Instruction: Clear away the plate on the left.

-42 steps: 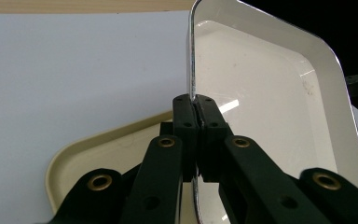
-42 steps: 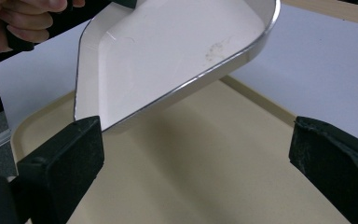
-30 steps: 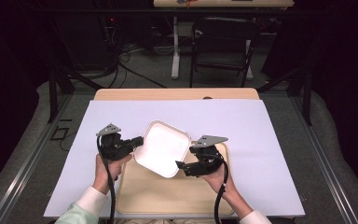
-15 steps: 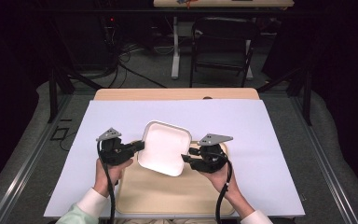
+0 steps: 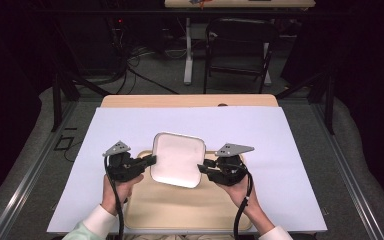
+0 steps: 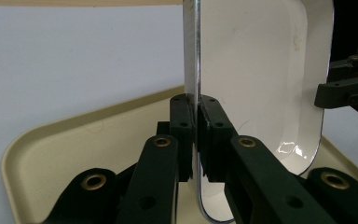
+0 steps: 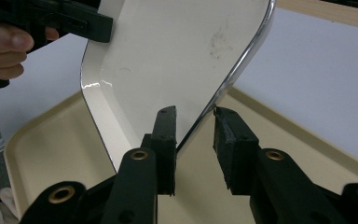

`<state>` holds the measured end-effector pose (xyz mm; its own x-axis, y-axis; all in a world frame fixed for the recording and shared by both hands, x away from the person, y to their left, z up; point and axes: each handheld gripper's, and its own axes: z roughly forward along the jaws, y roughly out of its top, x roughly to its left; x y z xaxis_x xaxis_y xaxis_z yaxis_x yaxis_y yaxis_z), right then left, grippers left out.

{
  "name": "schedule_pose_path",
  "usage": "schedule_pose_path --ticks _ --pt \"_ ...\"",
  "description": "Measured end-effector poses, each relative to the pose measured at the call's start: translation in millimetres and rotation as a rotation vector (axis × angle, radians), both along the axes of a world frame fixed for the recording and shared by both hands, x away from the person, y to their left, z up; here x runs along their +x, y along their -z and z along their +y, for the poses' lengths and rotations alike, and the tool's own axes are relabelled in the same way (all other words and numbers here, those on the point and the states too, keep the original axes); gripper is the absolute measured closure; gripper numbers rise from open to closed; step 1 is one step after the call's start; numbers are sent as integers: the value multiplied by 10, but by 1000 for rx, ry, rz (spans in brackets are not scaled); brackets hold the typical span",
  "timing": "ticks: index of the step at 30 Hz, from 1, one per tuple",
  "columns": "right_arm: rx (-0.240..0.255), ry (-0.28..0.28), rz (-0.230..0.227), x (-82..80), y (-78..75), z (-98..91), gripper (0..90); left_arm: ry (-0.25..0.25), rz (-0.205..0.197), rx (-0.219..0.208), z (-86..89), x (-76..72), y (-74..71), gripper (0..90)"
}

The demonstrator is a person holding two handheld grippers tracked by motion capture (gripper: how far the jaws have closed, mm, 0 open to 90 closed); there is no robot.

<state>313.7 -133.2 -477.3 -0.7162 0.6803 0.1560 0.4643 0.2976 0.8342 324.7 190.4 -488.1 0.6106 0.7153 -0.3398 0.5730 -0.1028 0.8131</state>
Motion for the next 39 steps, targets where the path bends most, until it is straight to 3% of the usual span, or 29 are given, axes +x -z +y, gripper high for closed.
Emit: schedule_pose_path --ticks 11,39 --pt "1 -14 3 -83 -11 -43 714 15 40 -16 -10 -95 42 845" --pt "-22 -56 55 -262 45 -65 729 56 79 7 8 -310 111 841"
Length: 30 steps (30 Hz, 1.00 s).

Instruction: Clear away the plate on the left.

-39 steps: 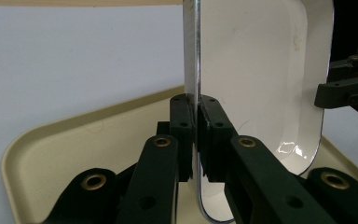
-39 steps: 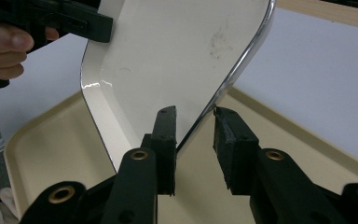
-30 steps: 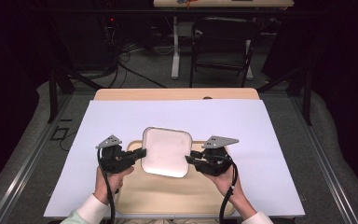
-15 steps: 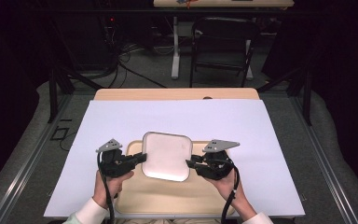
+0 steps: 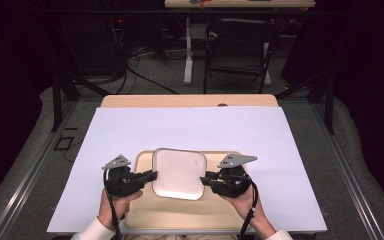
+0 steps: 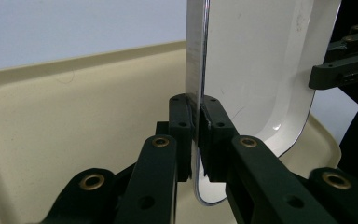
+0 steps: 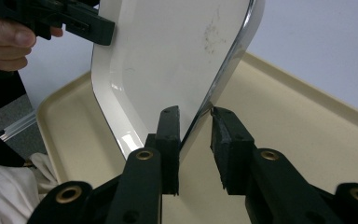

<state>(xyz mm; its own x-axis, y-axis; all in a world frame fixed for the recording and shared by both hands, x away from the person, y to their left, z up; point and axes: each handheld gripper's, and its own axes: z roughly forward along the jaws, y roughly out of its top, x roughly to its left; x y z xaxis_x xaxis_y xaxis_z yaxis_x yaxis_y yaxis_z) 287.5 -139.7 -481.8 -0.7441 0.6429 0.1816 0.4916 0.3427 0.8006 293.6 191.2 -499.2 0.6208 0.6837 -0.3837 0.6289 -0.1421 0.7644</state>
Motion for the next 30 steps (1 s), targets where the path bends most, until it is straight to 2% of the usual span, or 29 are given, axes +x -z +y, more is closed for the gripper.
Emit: schedule_pose_path --ticks 14,18,27,30 --pt "0 -1 40 -65 49 -36 749 24 48 17 -36 -78 96 836" --pt "-14 -7 51 -80 67 -50 753 42 58 24 -49 -101 125 831" --pt "-16 -9 75 -111 110 -50 756 49 77 32 -49 -126 163 832" --pt "-28 -12 82 -115 126 -43 756 47 94 33 -50 -141 193 831"
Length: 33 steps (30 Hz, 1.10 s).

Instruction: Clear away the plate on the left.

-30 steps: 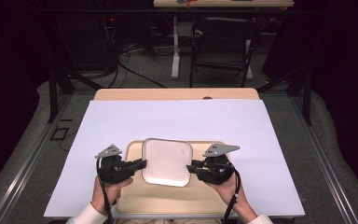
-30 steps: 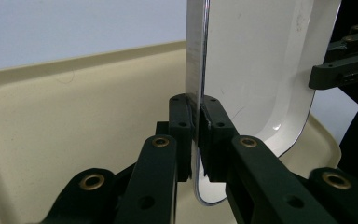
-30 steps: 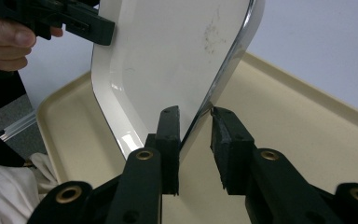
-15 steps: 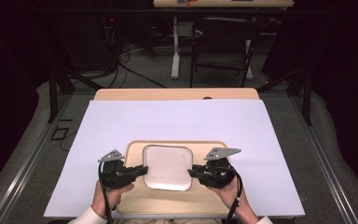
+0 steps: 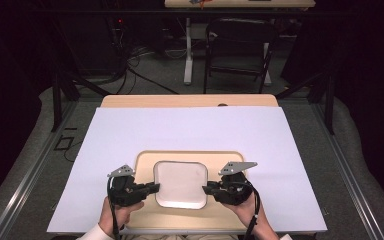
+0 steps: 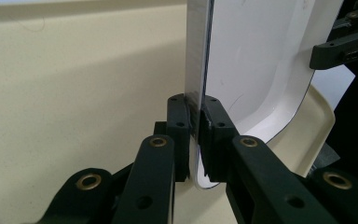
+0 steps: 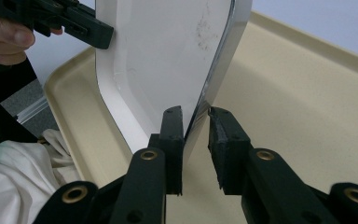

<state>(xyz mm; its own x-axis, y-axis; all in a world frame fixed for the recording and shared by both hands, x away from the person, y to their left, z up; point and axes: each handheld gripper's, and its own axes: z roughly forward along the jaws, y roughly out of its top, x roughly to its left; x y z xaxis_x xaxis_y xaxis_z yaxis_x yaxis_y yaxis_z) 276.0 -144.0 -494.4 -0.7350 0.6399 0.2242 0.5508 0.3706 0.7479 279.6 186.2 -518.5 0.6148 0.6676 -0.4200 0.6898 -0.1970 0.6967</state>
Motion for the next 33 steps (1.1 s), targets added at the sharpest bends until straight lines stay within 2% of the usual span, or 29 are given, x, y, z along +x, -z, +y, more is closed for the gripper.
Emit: schedule_pose_path --ticks 7,13,20,23,33 --pt "-23 1 41 28 77 19 760 12 39 16 -11 5 74 826" --pt "-47 5 62 73 141 -5 768 25 78 7 -53 52 157 820" --pt "-64 28 89 143 183 -62 771 28 90 -6 -112 106 177 811" --pt "-67 36 92 166 191 -64 771 29 86 -3 -128 128 184 807" --pt "-83 57 96 211 208 -65 763 24 38 55 -205 163 189 793"
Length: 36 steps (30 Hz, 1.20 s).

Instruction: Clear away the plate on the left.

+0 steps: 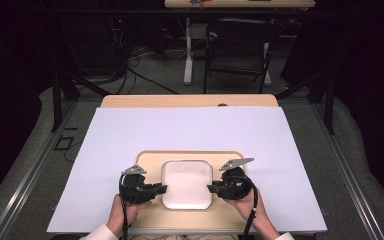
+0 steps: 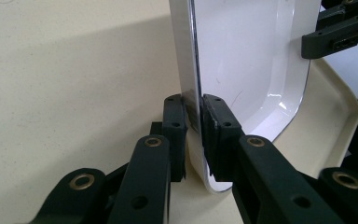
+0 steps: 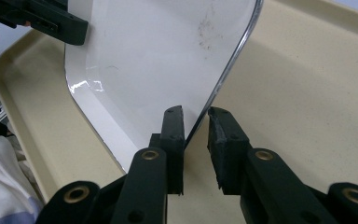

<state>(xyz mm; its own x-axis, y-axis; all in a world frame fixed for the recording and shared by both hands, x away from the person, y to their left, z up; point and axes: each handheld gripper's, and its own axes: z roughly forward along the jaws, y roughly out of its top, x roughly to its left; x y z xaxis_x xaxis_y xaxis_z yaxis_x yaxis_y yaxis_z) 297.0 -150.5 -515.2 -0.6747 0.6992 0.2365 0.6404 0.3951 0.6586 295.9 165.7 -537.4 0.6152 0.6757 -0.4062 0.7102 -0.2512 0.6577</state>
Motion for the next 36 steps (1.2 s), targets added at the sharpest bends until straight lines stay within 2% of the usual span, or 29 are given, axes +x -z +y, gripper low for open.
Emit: schedule_pose_path --ticks 4,9,19,26,36 --pt "-10 9 3 28 12 8 757 -7 -35 44 -41 3 10 782" --pt "-19 9 20 87 58 -4 733 -13 -36 63 -68 44 45 776" --pt "-51 21 41 164 119 41 711 -19 -20 76 -71 105 95 753" --pt "-72 23 53 212 162 70 697 -26 -1 68 -67 143 137 737" --pt "-80 23 61 247 205 84 687 -30 23 66 -56 165 166 723"
